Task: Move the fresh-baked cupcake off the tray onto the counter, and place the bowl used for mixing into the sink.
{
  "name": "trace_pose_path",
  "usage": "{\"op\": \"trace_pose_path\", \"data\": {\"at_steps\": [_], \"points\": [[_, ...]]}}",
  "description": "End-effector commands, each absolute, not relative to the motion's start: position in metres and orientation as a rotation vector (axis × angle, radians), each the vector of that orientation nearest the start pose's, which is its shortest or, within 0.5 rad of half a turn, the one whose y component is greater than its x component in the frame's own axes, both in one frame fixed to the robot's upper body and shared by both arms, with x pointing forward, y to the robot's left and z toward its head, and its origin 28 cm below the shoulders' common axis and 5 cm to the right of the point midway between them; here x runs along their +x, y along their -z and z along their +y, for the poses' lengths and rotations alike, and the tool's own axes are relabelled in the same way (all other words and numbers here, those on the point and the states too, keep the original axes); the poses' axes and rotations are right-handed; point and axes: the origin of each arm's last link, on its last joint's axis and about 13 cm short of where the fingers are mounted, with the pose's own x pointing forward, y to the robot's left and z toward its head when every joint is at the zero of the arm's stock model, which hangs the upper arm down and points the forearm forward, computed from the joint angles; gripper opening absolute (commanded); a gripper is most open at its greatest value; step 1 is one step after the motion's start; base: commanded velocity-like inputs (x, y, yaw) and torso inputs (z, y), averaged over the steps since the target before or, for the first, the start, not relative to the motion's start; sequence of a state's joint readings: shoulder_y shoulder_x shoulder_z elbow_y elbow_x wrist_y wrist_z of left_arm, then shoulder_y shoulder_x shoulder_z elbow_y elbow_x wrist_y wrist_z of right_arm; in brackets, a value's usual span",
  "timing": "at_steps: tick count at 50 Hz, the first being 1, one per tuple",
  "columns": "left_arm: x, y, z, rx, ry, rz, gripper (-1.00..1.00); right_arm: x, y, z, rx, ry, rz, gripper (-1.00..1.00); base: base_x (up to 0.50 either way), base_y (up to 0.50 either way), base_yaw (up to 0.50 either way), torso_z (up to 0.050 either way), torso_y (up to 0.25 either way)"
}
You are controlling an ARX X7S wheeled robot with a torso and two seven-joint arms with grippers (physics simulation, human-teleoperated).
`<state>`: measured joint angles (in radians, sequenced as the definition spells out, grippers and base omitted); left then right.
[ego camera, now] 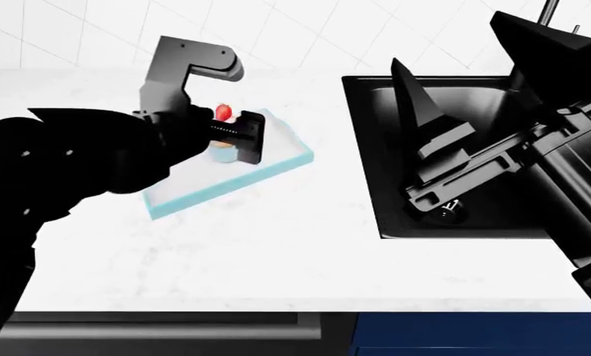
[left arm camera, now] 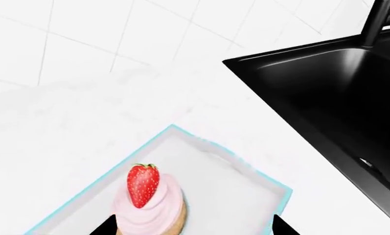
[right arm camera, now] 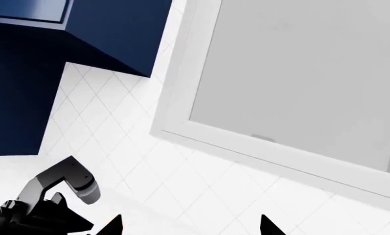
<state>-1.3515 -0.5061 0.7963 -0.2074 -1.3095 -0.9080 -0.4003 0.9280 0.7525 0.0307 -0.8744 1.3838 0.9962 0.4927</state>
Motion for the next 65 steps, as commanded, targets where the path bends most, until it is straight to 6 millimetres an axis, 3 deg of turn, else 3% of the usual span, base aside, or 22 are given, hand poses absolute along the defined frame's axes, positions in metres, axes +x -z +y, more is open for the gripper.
{"op": "trace_pose_path", "data": {"at_steps": [1,65], "points": [[0.350,-0.266,0.209,0.079,0.326,0.343,1.00,0.182,-0.302,-0.135,-0.187,-0.425,-0.437,1.00,0.00,0.00,0.00,0.000,0.000],[0.384,-0.255,0.208,0.101,0.227,0.409,1.00,0.182,-0.303,-0.134,-0.184,-0.427,-0.437,1.00,0.00,0.00,0.00,0.000,0.000]]}}
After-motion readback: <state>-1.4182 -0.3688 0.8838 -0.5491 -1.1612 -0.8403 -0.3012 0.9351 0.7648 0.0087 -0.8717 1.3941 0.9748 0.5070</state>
